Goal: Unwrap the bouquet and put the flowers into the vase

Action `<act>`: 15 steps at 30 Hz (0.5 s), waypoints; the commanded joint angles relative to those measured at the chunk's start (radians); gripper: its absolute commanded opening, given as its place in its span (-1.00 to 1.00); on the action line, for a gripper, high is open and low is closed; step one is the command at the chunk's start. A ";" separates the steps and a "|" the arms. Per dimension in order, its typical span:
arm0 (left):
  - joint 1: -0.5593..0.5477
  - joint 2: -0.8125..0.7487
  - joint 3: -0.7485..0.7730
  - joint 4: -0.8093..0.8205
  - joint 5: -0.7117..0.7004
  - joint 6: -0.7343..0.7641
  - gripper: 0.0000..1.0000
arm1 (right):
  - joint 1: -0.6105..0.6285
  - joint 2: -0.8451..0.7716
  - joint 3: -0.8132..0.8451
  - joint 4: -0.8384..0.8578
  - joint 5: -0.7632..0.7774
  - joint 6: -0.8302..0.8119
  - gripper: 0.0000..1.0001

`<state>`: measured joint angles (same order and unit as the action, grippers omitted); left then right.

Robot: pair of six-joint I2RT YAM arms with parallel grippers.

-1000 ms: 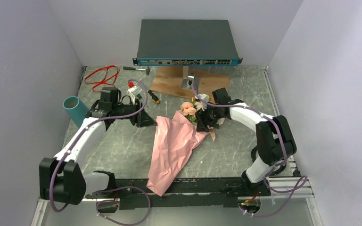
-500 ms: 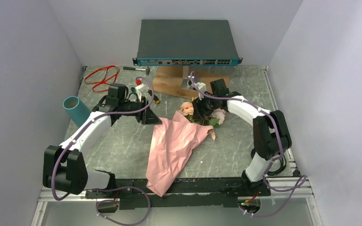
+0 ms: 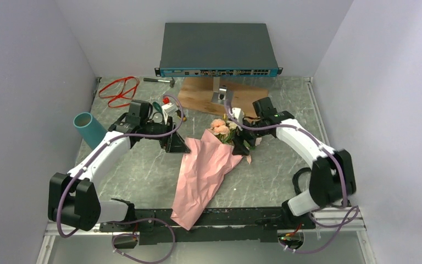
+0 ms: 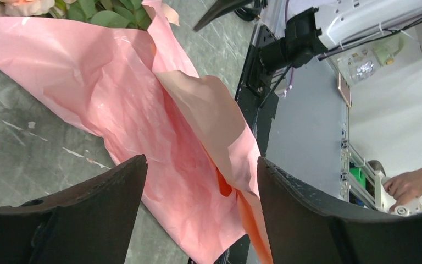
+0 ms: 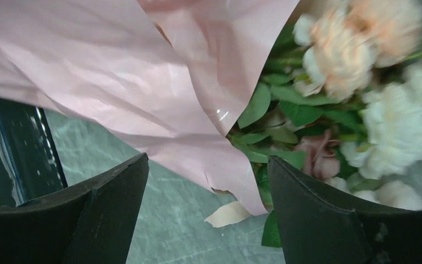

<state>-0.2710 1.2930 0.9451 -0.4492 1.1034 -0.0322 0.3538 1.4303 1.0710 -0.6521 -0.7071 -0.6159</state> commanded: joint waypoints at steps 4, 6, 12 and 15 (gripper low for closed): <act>-0.018 0.026 0.069 -0.097 0.049 0.123 0.28 | -0.003 0.197 0.085 -0.127 0.028 -0.228 0.64; -0.019 0.029 0.070 -0.099 0.044 0.124 0.16 | 0.000 0.218 0.088 -0.118 0.032 -0.240 0.61; -0.018 0.043 0.062 -0.082 0.031 0.120 -0.16 | 0.007 0.270 0.069 -0.061 0.079 -0.271 0.15; -0.017 0.067 0.082 -0.098 0.031 0.128 -0.43 | 0.006 0.278 0.083 -0.047 0.078 -0.276 -0.43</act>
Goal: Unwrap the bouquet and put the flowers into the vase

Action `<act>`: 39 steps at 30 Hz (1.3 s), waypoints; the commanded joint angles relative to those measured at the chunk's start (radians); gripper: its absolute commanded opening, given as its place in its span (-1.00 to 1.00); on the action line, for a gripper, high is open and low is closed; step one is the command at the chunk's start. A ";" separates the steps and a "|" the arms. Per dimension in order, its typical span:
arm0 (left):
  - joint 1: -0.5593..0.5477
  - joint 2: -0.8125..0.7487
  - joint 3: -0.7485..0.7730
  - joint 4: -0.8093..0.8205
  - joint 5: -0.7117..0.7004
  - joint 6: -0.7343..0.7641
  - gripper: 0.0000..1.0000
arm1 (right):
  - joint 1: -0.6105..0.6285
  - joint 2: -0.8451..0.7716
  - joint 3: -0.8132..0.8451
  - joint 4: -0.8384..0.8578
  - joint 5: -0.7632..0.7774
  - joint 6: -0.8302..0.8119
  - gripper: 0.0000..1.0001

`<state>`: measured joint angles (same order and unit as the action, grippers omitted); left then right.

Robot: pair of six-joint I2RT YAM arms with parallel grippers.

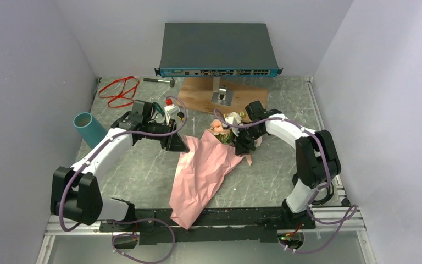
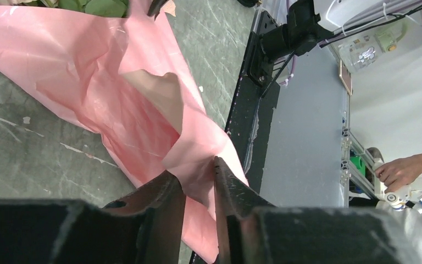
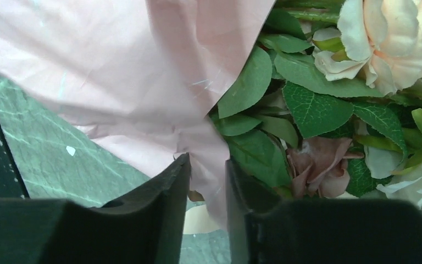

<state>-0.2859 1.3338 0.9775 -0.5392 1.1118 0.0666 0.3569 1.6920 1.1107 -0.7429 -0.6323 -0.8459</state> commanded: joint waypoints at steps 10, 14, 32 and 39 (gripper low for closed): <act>-0.003 0.091 0.156 -0.052 -0.004 0.082 -0.86 | 0.001 0.055 0.111 0.134 0.040 -0.018 -1.00; -0.003 0.110 0.176 -0.074 -0.008 0.116 -0.89 | -0.002 0.080 0.149 0.156 0.064 -0.010 -1.00; -0.358 0.185 0.242 0.134 -0.010 0.065 -0.72 | -0.085 -0.365 0.090 -0.152 -0.002 0.083 0.65; -0.567 0.349 0.380 0.205 -0.033 0.100 -0.33 | -0.210 -0.391 0.142 -0.193 0.020 0.146 0.71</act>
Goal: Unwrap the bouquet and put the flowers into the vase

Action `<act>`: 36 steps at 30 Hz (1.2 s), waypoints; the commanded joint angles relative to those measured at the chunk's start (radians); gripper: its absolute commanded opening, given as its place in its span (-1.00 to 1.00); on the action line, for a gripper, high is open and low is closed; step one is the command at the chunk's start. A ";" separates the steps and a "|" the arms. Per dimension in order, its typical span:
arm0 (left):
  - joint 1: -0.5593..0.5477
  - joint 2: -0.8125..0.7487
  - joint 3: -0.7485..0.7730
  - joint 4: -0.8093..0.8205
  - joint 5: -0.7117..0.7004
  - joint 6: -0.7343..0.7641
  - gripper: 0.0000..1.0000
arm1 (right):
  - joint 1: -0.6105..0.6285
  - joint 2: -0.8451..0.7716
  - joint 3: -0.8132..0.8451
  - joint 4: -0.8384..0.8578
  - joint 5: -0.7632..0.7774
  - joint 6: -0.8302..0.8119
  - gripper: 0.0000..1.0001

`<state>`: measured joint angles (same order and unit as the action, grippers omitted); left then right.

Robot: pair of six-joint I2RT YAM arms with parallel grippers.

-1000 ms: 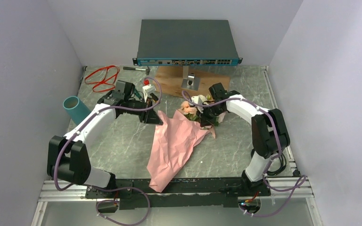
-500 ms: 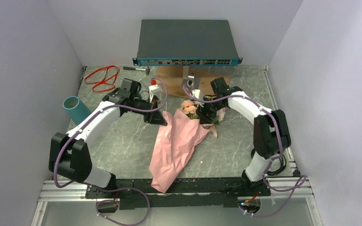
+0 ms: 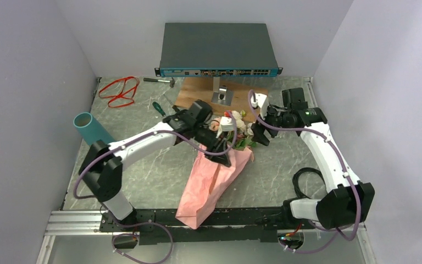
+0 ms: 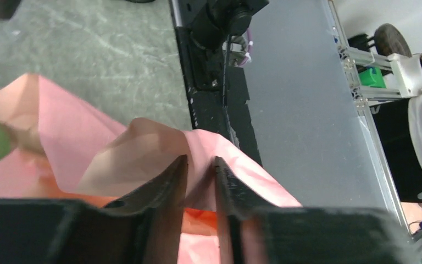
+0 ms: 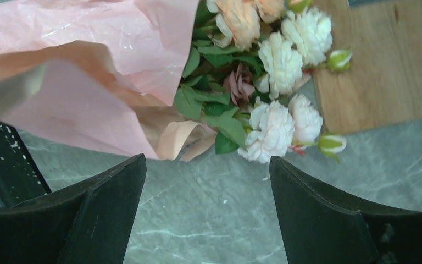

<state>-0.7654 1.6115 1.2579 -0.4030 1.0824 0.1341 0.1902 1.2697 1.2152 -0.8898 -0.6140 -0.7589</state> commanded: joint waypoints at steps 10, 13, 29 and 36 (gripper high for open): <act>-0.069 0.002 0.208 -0.054 0.035 0.177 0.79 | -0.057 0.100 0.136 -0.025 -0.154 0.165 0.73; -0.021 -0.109 0.156 -0.044 0.014 0.182 0.92 | -0.023 0.112 0.131 0.008 -0.180 0.198 0.73; 0.030 -0.271 -0.179 0.122 -0.407 0.045 0.63 | 0.203 0.053 -0.064 -0.126 -0.065 -0.033 0.22; -0.141 -0.180 -0.221 0.302 -0.583 -0.053 0.73 | 0.070 0.050 -0.090 -0.159 -0.064 0.076 0.30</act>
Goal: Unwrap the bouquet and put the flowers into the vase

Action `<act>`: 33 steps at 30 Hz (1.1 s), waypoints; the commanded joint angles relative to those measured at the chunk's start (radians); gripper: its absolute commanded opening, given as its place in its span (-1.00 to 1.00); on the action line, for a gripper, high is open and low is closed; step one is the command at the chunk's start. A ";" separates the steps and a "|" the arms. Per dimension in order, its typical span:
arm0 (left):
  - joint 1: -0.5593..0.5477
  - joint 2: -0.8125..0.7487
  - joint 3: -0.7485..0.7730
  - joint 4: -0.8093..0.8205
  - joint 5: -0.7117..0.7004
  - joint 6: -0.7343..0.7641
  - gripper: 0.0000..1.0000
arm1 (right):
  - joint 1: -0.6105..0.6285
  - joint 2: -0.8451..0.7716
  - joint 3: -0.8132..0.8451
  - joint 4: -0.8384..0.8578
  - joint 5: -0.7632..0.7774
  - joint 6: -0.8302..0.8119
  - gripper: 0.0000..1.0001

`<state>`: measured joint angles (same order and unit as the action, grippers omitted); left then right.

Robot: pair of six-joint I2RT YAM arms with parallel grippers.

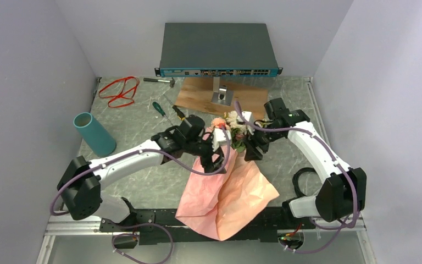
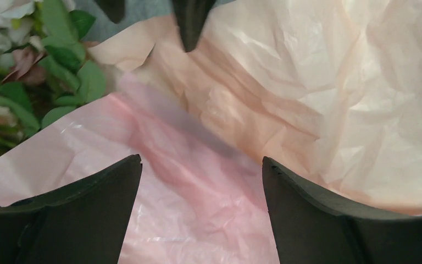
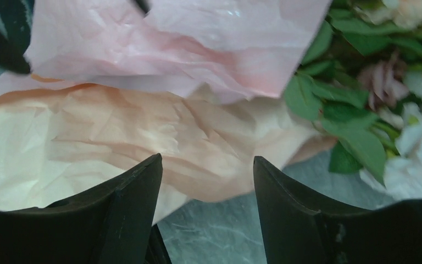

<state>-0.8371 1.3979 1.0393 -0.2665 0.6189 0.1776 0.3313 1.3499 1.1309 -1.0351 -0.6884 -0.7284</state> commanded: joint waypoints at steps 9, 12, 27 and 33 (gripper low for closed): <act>-0.137 0.207 0.094 0.117 -0.336 -0.156 0.41 | -0.114 0.032 -0.087 0.123 0.179 0.220 0.49; -0.137 0.205 0.101 0.071 -0.349 -0.158 -0.01 | -0.130 0.078 -0.082 0.143 0.197 0.266 0.53; 0.249 -0.099 0.062 -0.187 -0.289 -0.061 -1.00 | -0.130 0.250 -0.078 0.198 0.178 0.247 -0.34; 0.383 -0.204 0.004 -0.219 -0.480 0.047 -1.00 | -0.130 0.296 -0.067 0.187 0.186 0.229 -1.00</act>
<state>-0.5190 1.2526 1.0805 -0.4416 0.2737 0.1379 0.2031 1.6207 1.0462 -0.8635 -0.5026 -0.4808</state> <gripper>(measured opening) 0.009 0.021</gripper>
